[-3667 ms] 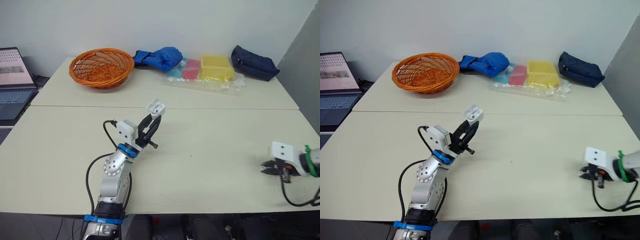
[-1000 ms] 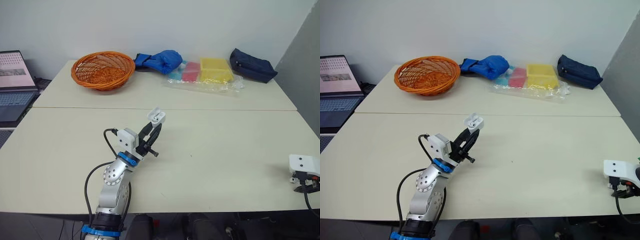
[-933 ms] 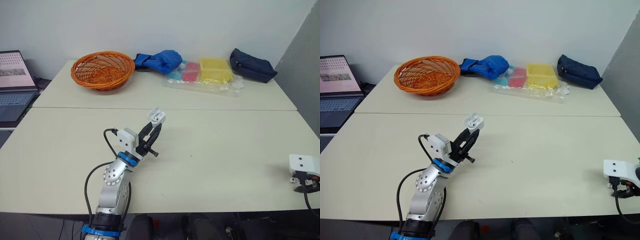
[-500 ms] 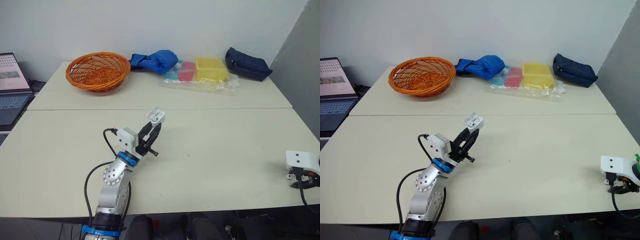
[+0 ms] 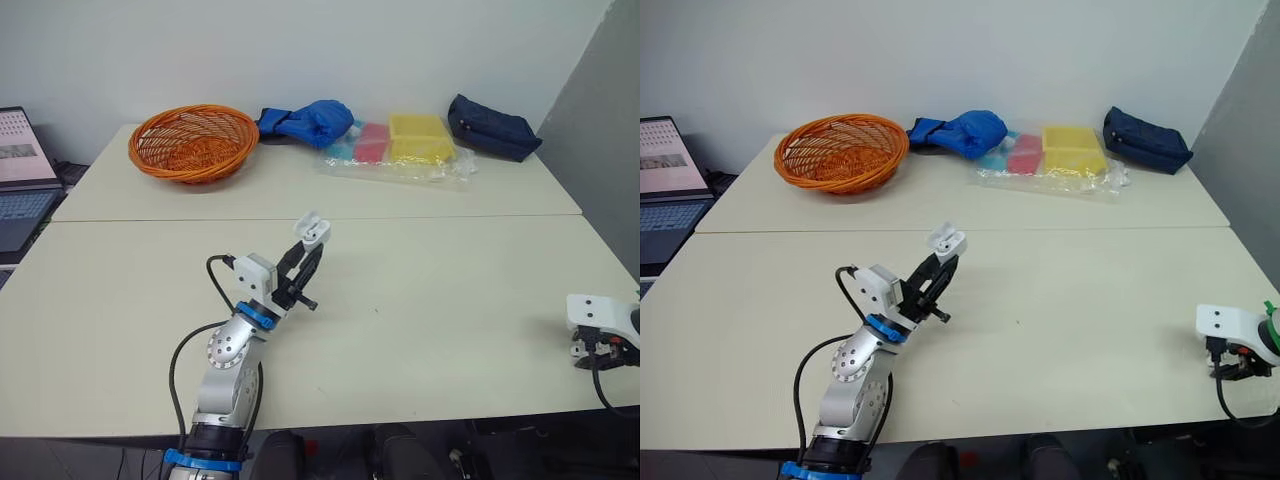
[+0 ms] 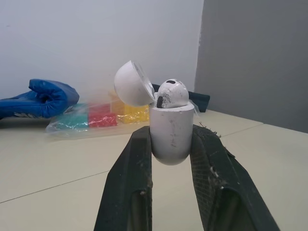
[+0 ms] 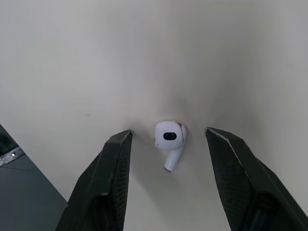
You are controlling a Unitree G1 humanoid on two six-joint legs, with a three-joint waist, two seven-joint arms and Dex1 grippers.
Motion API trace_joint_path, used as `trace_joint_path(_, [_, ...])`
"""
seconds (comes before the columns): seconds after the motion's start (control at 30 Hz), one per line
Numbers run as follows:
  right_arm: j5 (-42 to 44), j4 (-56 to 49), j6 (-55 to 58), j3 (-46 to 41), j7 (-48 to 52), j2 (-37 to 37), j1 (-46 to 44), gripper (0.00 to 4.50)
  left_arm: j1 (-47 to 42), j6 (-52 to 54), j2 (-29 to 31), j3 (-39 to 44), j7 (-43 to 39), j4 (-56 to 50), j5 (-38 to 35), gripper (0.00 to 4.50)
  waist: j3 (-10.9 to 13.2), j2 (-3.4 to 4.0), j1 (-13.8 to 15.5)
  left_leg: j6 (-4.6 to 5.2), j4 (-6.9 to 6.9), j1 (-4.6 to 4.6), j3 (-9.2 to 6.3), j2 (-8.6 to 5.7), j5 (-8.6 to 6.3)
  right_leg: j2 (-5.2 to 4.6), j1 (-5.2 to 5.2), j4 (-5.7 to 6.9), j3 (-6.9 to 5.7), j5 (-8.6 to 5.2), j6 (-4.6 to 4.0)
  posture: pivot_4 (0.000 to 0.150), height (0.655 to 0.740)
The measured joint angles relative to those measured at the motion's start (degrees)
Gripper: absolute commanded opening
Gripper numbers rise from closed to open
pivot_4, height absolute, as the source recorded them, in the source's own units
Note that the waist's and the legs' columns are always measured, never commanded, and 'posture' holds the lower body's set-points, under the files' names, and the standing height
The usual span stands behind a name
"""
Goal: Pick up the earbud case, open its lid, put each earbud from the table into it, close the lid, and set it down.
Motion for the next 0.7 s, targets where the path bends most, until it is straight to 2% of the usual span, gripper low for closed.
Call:
trace_joint_path(0.47, [-0.38,0.03,-0.72,-0.03,-0.30,0.02,0.37,2.48,-0.20,0.17,0.02,-0.02,0.45,-0.16,0.08,0.73,0.00,0.00,0.13,0.00,-0.01,-0.02,-0.03,0.00,0.00,0.00,0.01,-0.01,-0.04,0.00,0.00,0.150,0.7400])
trace_joint_path(0.67, [-0.34,0.31,-1.09,0.13,0.33,0.03,0.67,0.58,-0.74,0.39,0.07,-0.02,1.03,-0.30,0.09,0.73,-0.05,-0.09,0.09,0.00,0.03,-0.01,0.00,-0.02,0.00,-0.02,0.03,-0.02,0.01,0.01,0.03,0.150,0.7400])
trace_joint_path(0.7, [-0.36,0.45,-1.12,0.14,0.32,0.03,0.67,0.40,-0.73,0.41,0.10,-0.02,1.06,-0.37,0.09,0.73,-0.05,-0.09,0.09,0.00,0.04,-0.01,0.00,-0.03,0.00,-0.02,0.03,-0.02,0.01,0.02,0.03,0.150,0.7400])
